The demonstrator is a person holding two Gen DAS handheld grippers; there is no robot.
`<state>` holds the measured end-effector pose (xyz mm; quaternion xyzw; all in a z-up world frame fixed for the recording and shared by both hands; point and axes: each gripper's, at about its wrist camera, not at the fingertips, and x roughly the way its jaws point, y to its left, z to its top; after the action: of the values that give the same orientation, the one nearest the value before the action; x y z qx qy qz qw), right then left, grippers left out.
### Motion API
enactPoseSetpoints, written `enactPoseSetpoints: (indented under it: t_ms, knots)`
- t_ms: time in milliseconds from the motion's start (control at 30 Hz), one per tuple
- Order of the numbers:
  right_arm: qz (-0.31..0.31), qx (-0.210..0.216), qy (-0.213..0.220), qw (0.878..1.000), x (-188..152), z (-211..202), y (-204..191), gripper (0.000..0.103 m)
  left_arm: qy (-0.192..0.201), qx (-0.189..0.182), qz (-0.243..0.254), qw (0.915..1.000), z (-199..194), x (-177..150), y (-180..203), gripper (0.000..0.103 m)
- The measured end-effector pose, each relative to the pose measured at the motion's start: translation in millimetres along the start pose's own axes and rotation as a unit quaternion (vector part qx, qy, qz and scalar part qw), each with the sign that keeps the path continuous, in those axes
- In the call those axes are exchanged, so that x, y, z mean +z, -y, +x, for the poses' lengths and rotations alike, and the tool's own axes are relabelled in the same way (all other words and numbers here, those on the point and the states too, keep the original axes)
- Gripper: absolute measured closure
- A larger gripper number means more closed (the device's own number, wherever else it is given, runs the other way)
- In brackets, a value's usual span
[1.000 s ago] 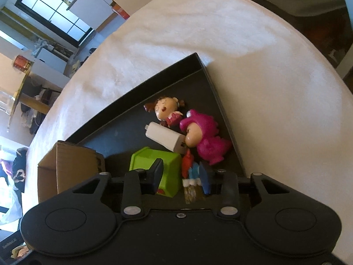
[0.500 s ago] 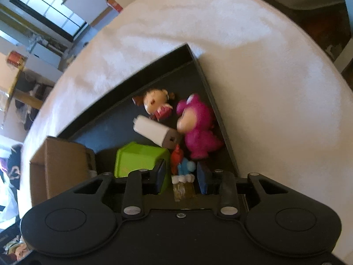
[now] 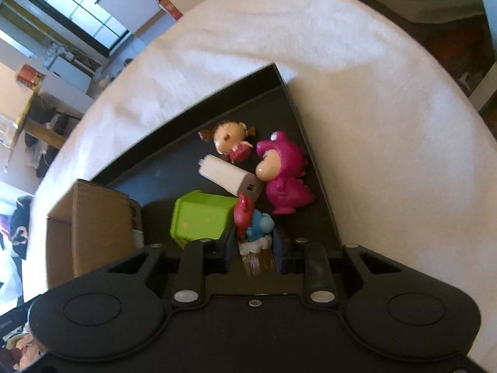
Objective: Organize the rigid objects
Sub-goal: 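Lift the blue-red figurine into the box and open the right gripper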
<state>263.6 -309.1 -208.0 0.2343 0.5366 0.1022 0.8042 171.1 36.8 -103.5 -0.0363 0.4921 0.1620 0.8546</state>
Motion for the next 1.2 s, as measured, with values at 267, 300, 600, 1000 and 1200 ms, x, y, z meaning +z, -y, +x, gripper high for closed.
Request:
enactPoseSetpoints:
  t_ms: [267, 300, 600, 1000, 1200]
  knots:
    - [-0.005, 0.025, 0.032, 0.999, 0, -23, -12, 0.078, 0.001, -0.002, -0.005, 1.0, -1, -2, -8, 0.022]
    - [-0.01, 0.023, 0.036, 0.999, 1, -26, -15, 0.078, 0.002, -0.001, -0.007, 1.0, -1, -3, -9, 0.022]
    - [-0.042, 0.042, 0.086, 0.995, 8, -54, -44, 0.078, 0.006, -0.008, -0.009, 0.9999, 3, -8, -17, 0.022]
    - [-0.077, 0.071, 0.133, 0.986, 10, -61, -88, 0.078, 0.016, -0.016, -0.023, 0.9995, 2, -8, -28, 0.022]
    - [-0.096, 0.098, 0.131, 0.982, 6, -62, -108, 0.078, 0.015, -0.027, -0.032, 0.999, 2, -7, -32, 0.025]
